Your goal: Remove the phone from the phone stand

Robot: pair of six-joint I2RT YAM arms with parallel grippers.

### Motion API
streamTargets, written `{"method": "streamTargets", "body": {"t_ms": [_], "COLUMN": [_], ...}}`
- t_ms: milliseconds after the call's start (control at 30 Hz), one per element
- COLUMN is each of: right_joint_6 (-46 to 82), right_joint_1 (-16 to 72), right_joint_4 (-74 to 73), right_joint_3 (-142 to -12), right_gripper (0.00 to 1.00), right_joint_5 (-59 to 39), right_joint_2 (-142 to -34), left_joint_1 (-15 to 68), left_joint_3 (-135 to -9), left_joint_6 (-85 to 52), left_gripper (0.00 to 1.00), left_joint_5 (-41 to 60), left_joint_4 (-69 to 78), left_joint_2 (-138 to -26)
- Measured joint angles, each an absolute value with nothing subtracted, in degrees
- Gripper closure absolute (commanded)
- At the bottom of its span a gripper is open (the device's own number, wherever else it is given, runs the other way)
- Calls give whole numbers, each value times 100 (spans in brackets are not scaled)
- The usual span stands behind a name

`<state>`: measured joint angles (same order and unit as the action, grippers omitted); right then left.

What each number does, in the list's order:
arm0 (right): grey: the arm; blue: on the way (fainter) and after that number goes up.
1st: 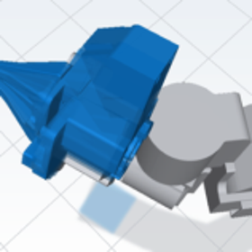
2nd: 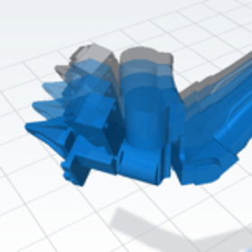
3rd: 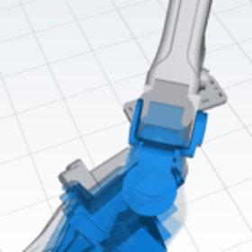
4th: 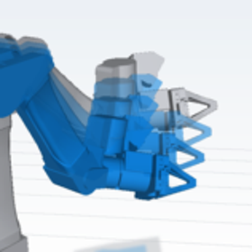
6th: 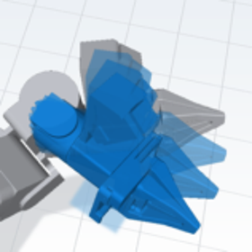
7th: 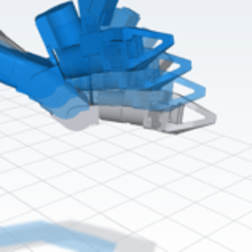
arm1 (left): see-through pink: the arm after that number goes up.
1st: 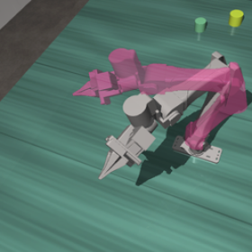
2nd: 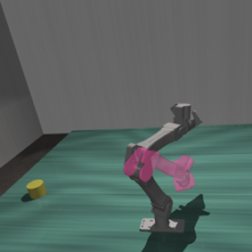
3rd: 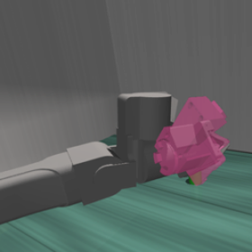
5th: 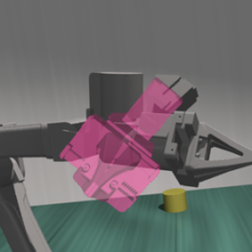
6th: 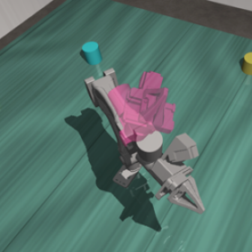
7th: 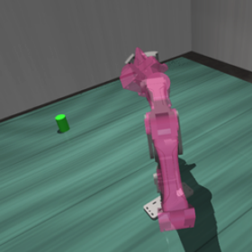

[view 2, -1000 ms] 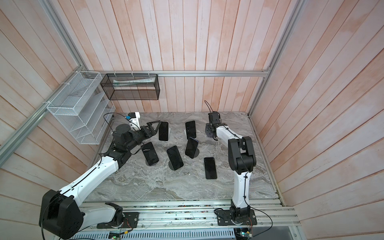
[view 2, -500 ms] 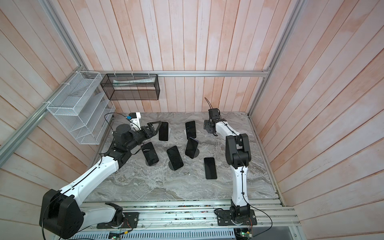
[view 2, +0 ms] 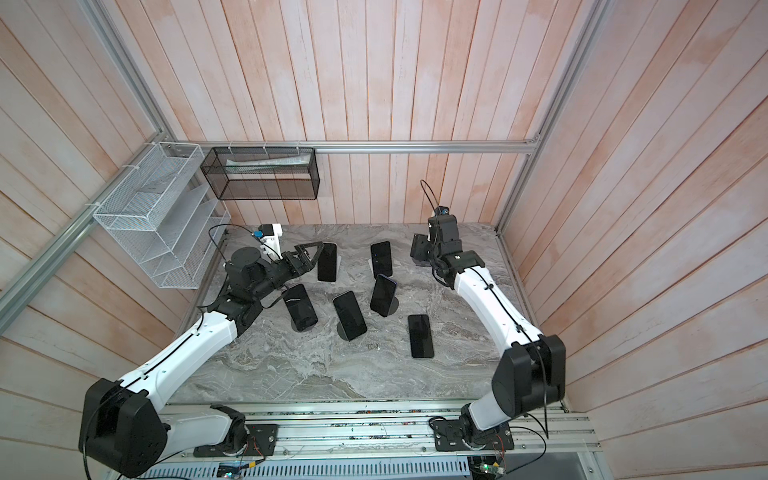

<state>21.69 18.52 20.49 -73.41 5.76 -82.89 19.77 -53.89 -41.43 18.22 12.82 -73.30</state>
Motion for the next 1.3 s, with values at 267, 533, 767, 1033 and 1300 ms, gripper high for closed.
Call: {"method": "streamTargets", "body": {"t_ms": [267, 533, 767, 1033, 1300], "right_joint_6": [2705, 3210, 4058, 5240, 5524], "right_joint_1": [2432, 2663, 2969, 2998, 2954], "right_joint_4": [2469, 2611, 1898, 204, -810], "right_joint_3": [-5885, -5092, -4351, -2840, -2661], "right_gripper": [91, 68, 100, 100, 100], "right_joint_5": [10, -639, -1323, -1745, -1879], "right_joint_2": [-6873, -6007, -6010, -5944, -6473], "left_joint_1": [1975, 1962, 1953, 1953, 1955], "left_joint_3": [-5393, -5443, -5577, -5588, -5614], "left_joint_6": [-4189, -4309, -4464, -4665, -4877], "left_gripper": [5, 5, 5, 5, 5], "left_joint_5": [1957, 2335, 2950, 3420, 3708], "left_joint_4": [1286, 1337, 1538, 1789, 1848], "left_joint_2": [-7330, -7419, -7765, -7891, -8162]}}
